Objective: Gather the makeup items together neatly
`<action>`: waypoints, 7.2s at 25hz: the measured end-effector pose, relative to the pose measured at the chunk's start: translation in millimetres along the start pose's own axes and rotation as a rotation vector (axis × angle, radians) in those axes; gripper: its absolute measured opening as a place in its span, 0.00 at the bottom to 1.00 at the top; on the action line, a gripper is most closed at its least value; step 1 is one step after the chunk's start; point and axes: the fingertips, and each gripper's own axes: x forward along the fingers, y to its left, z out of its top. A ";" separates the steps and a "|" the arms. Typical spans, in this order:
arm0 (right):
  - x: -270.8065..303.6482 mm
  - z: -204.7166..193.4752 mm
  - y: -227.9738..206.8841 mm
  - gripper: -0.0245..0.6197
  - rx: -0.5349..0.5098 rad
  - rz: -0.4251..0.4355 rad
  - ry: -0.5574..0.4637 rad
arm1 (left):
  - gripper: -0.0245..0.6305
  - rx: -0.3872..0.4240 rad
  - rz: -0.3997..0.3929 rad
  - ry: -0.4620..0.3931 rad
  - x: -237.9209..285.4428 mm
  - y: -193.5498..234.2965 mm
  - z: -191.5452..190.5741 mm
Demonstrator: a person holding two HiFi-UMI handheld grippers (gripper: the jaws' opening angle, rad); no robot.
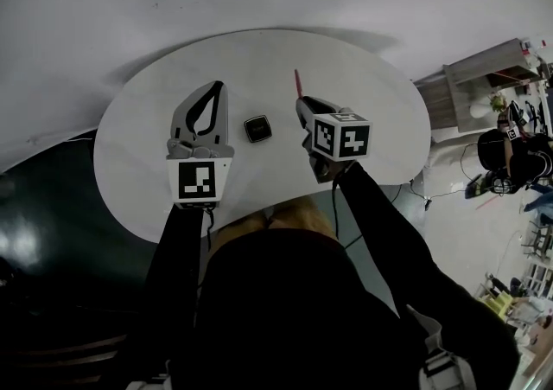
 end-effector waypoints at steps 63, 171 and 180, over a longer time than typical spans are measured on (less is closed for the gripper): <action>-90.2 102.3 109.3 0.25 -0.544 0.131 -0.613 | 0.06 0.065 0.075 -0.052 -50.8 19.5 51.3; -48.3 32.0 -49.0 0.14 -0.377 0.134 -0.263 | 0.06 -0.010 0.149 0.057 28.3 -82.4 26.6; -45.3 32.1 -98.4 0.14 -0.299 0.093 -0.231 | 0.06 -0.026 0.100 0.068 73.6 -117.4 31.4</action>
